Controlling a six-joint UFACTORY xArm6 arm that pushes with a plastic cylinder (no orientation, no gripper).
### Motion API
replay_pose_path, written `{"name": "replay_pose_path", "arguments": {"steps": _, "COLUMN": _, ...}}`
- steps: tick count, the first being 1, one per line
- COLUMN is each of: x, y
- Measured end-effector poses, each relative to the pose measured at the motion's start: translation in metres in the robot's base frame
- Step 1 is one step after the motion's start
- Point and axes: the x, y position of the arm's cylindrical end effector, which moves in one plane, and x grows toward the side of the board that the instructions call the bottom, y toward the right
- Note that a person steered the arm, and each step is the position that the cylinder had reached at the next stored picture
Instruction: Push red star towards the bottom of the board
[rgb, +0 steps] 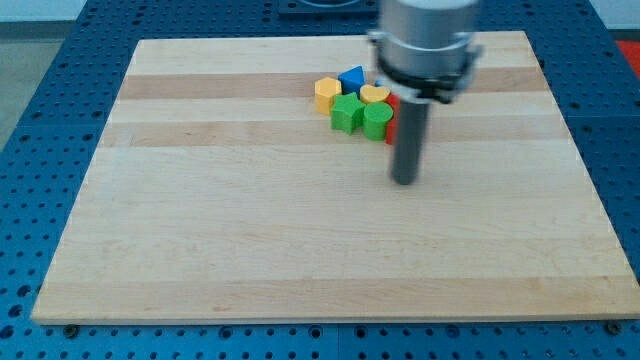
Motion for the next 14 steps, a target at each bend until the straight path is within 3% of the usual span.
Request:
{"name": "replay_pose_path", "arguments": {"steps": 1, "x": -0.002, "y": 0.07}}
{"name": "replay_pose_path", "arguments": {"steps": 3, "x": -0.07, "y": 0.087}}
{"name": "replay_pose_path", "arguments": {"steps": 5, "x": -0.07, "y": -0.029}}
{"name": "replay_pose_path", "arguments": {"steps": 6, "x": -0.05, "y": -0.076}}
{"name": "replay_pose_path", "arguments": {"steps": 9, "x": -0.069, "y": -0.11}}
{"name": "replay_pose_path", "arguments": {"steps": 11, "x": -0.025, "y": -0.132}}
{"name": "replay_pose_path", "arguments": {"steps": 12, "x": -0.06, "y": -0.12}}
{"name": "replay_pose_path", "arguments": {"steps": 13, "x": -0.063, "y": -0.133}}
{"name": "replay_pose_path", "arguments": {"steps": 14, "x": -0.025, "y": -0.159}}
